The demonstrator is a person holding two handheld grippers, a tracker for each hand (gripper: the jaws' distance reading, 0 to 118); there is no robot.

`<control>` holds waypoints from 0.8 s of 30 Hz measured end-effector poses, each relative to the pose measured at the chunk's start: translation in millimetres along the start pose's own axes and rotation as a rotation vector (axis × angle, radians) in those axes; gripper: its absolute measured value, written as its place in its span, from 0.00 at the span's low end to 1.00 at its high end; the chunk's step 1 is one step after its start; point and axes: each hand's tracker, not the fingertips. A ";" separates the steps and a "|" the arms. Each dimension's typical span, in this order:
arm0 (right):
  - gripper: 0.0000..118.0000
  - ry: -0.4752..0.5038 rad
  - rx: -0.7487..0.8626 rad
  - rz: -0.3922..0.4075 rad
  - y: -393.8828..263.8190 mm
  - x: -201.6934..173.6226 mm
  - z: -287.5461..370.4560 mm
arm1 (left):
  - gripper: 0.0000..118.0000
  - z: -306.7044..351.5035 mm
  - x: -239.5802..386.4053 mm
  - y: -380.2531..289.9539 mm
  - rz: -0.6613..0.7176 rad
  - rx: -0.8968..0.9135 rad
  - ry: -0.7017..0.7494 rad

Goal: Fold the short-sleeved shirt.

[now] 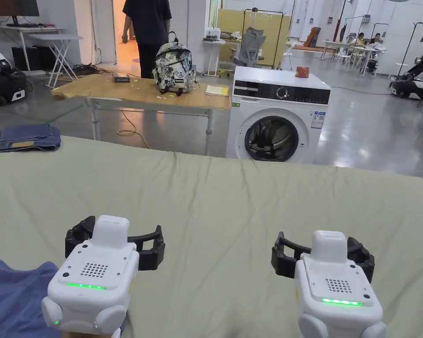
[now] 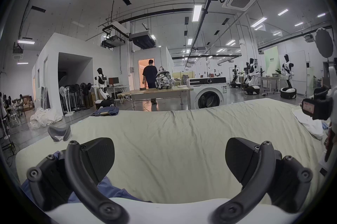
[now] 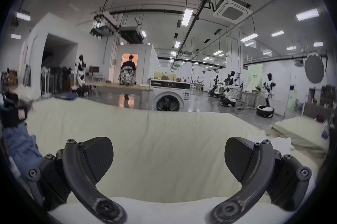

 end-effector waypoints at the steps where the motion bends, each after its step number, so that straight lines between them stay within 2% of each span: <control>1: 1.00 -0.005 -0.006 0.012 -0.7 1.2 -1.0 | 1.00 -0.6 -1.9 0.3 0.002 -0.006 -0.003; 3: 1.00 0.003 -0.011 -0.040 1.0 9.1 -1.3 | 1.00 -0.9 -9.4 1.9 0.081 -0.013 -0.016; 5: 1.00 0.024 -0.021 -0.221 6.5 21.7 -1.2 | 1.00 -2.6 -23.3 3.9 0.252 -0.016 -0.038; 7: 1.00 -0.006 -0.030 -0.426 11.3 34.2 1.3 | 1.00 -5.5 -41.0 3.1 0.520 -0.025 -0.084; 9: 1.00 -0.020 -0.026 -0.540 14.1 42.0 1.3 | 0.99 -7.5 -49.3 0.4 0.674 -0.025 -0.079; 10: 1.00 -0.019 -0.025 -0.562 15.3 43.2 0.4 | 0.99 -7.4 -48.3 1.9 0.641 -0.021 -0.054; 11: 1.00 -0.014 -0.025 -0.524 17.6 41.9 -1.0 | 0.99 -7.5 -41.9 4.9 0.575 -0.022 -0.035; 12: 1.00 -0.005 -0.024 -0.419 18.7 36.4 -6.7 | 0.99 -7.4 -31.1 10.6 0.408 -0.028 -0.012; 14: 1.00 -0.006 0.018 -0.008 25.7 14.9 -7.7 | 0.99 -6.3 -1.4 16.0 0.003 -0.033 0.020; 15: 1.00 -0.031 0.067 0.278 24.7 -0.9 -5.2 | 0.99 -4.4 12.3 14.4 -0.222 -0.006 0.028; 16: 1.00 -0.052 0.130 0.521 19.3 -13.6 -2.0 | 0.99 -2.6 23.4 11.1 -0.405 0.018 0.042; 18: 1.00 -0.078 0.232 0.918 3.6 -26.3 -1.6 | 0.98 -1.3 38.0 3.1 -0.672 0.054 0.056; 19: 1.00 -0.084 0.276 1.073 -3.4 -29.0 0.9 | 0.98 -0.9 41.9 -0.9 -0.788 0.071 0.055; 21: 1.00 -0.096 0.349 1.289 -14.8 -33.2 5.0 | 0.98 3.4 48.0 -4.1 -0.938 0.076 0.090; 22: 1.00 -0.093 0.379 1.331 -18.5 -32.1 6.1 | 0.98 3.2 49.4 -6.7 -1.003 0.081 0.104; 24: 1.00 -0.084 0.386 1.335 -20.4 -31.4 7.5 | 0.98 3.2 51.2 -10.1 -1.090 0.086 0.149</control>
